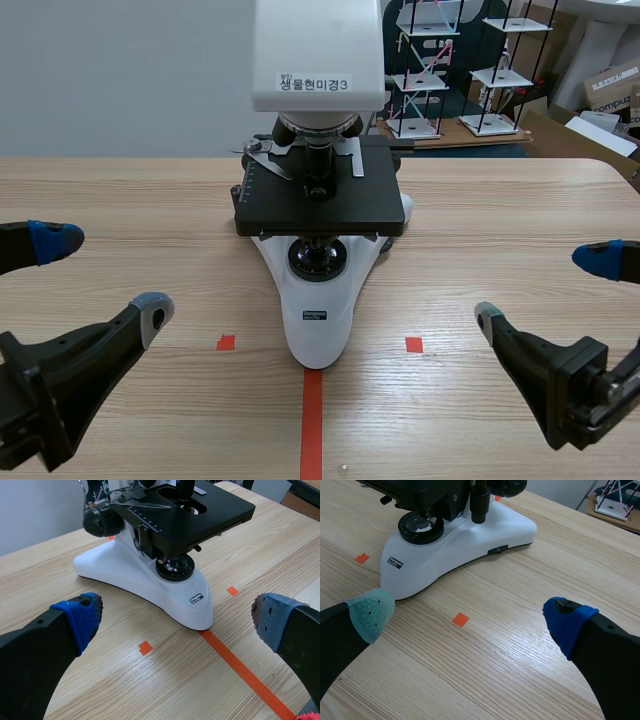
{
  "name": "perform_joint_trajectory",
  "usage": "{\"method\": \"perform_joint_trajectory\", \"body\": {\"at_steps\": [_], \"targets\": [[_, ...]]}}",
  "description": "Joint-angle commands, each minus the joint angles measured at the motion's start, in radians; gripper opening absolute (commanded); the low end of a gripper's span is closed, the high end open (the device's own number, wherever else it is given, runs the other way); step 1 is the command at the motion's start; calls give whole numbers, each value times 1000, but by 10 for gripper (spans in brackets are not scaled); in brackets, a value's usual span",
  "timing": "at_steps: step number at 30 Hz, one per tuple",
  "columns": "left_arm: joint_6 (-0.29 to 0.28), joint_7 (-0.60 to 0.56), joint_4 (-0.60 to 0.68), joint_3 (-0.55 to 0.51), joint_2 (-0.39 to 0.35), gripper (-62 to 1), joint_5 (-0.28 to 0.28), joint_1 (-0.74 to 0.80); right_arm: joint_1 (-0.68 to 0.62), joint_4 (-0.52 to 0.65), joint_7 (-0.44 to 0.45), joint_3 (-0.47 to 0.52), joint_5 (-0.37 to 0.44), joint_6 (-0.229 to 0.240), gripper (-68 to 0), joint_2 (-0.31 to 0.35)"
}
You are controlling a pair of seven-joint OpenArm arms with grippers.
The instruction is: Point at the fine focus knob
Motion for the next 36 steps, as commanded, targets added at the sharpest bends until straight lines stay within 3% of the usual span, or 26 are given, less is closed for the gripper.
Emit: {"method": "perform_joint_trajectory", "body": {"at_steps": [1, 23, 25, 31, 36], "targets": [[-2, -11, 16, 3, 3, 14, -10, 2, 3, 11, 18, 17, 11, -4, 4, 11], [-2, -11, 16, 3, 3, 14, -10, 2, 3, 10, 21, 17, 11, -4, 4, 11], [-2, -11, 16, 3, 3, 14, -10, 2, 3, 10, 34, 18, 10, -4, -50, 11], [-2, -11, 16, 3, 3, 14, -10, 2, 13, -30, 101, 22, 7, -4, -375, 14], [-2, -11, 16, 3, 3, 14, -9, 2, 78, -134, 159, 22, 7, -3, -550, 19]]}}
